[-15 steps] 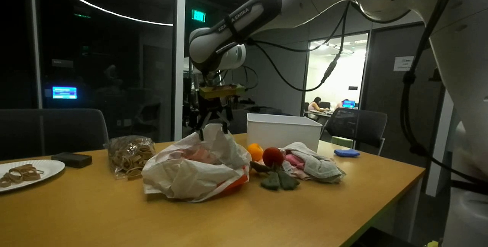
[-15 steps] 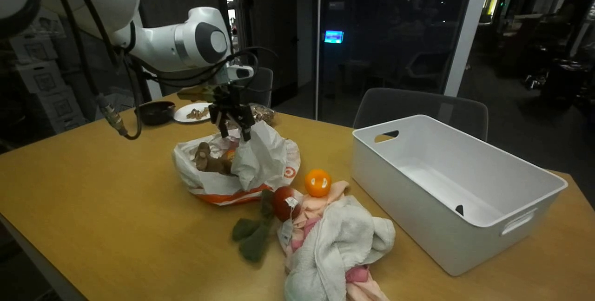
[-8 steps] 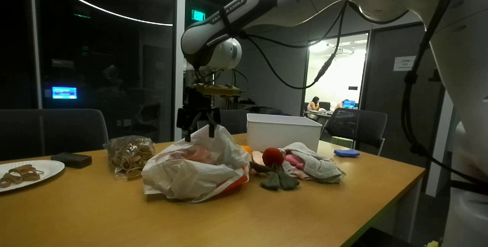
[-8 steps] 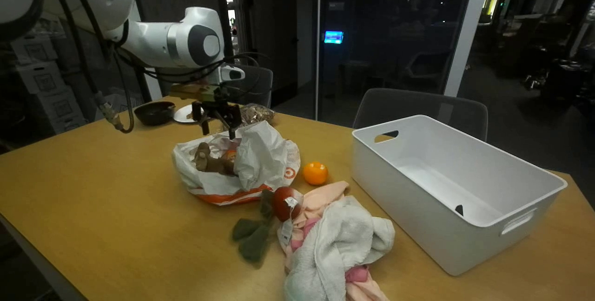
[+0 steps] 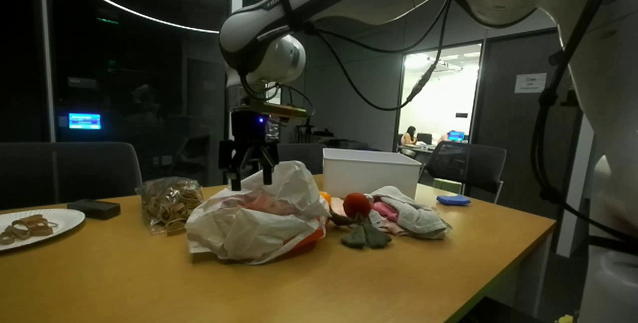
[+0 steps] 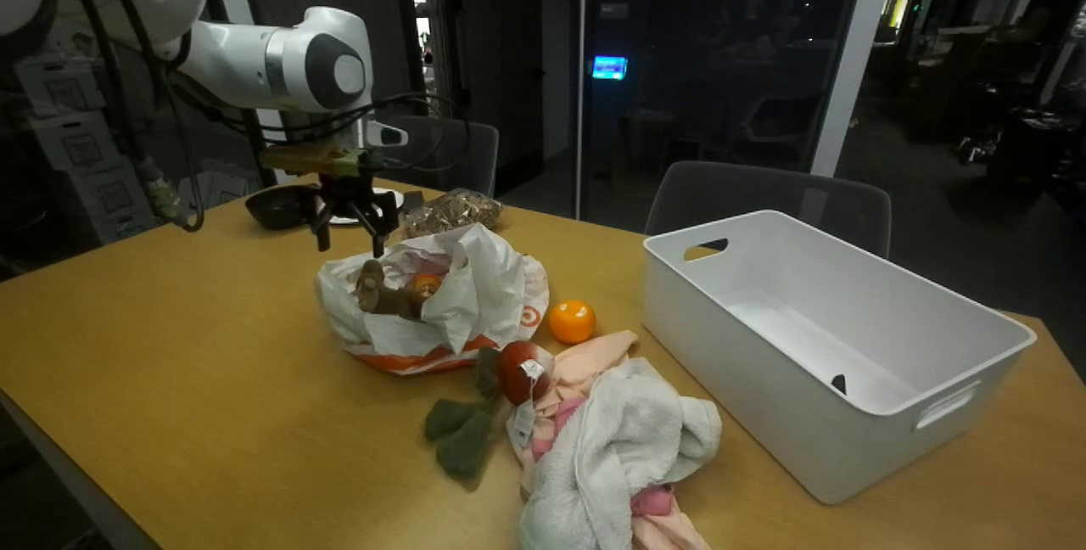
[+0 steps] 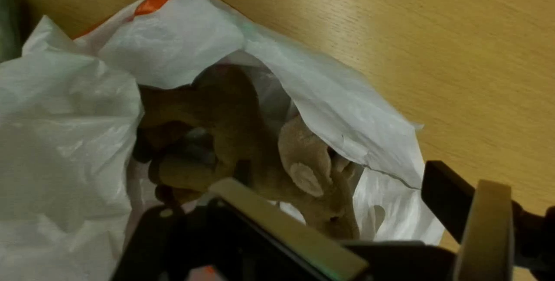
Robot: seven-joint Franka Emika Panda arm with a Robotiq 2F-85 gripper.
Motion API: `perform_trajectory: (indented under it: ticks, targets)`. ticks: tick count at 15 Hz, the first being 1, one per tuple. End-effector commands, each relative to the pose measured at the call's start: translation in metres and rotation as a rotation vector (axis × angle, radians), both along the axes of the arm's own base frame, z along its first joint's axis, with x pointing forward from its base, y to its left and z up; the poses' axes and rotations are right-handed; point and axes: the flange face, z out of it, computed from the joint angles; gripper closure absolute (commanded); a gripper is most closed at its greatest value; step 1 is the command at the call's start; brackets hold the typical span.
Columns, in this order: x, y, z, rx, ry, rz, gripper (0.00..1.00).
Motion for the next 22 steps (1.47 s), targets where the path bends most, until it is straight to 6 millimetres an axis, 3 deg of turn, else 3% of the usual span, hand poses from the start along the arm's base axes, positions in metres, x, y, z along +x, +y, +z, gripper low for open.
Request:
perform_trajectory:
  ticks: [1, 6, 10, 15, 22]
  targets:
    - [0.029, -0.011, -0.016, -0.032, 0.022, 0.034, 0.0]
    - [0.066, -0.039, -0.042, -0.017, 0.033, 0.009, 0.0]
    - [0.078, -0.065, -0.076, 0.05, 0.077, -0.034, 0.0]
    - [0.071, -0.075, -0.101, 0.059, 0.114, -0.058, 0.0]
    - [0.054, -0.068, -0.121, 0.03, 0.225, -0.122, 0.0]
